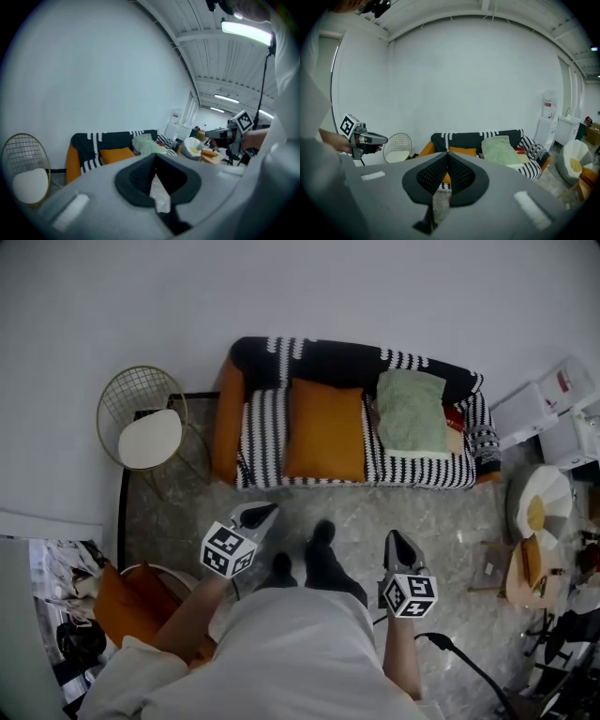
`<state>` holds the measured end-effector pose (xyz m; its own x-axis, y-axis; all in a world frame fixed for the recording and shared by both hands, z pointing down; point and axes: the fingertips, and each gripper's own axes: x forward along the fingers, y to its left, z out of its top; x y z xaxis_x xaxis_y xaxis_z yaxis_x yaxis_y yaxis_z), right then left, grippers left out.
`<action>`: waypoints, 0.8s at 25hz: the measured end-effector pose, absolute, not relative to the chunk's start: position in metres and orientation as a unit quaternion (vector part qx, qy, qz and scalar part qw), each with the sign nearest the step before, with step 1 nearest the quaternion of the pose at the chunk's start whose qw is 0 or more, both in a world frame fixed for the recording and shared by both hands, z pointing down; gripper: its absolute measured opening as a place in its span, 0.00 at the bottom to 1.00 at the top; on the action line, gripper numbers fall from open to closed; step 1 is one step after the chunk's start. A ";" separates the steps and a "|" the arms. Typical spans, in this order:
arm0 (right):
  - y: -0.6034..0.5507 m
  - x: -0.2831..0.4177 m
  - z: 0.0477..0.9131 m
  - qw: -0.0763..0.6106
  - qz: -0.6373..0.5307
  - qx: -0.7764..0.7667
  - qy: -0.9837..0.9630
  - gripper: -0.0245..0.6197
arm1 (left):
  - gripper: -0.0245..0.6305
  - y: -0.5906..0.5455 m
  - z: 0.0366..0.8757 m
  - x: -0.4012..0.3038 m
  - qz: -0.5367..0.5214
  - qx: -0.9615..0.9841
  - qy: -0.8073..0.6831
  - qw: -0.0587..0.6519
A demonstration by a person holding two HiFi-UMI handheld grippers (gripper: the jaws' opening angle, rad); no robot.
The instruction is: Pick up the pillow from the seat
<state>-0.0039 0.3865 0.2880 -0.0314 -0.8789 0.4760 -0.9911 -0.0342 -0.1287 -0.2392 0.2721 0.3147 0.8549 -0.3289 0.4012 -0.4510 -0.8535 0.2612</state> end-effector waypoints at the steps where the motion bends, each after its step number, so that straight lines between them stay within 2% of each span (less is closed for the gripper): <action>1: 0.384 -0.002 0.289 0.126 0.223 0.683 -0.684 0.05 | 0.04 0.269 0.314 -0.238 0.174 0.946 -0.208 0.175; 12: 0.329 0.026 0.299 0.115 0.234 0.671 -0.694 0.05 | 0.04 0.230 0.314 -0.214 0.179 0.941 -0.226 0.177; 20: 0.282 0.075 0.308 0.120 0.242 0.661 -0.700 0.05 | 0.04 0.186 0.313 -0.170 0.179 0.937 -0.242 0.178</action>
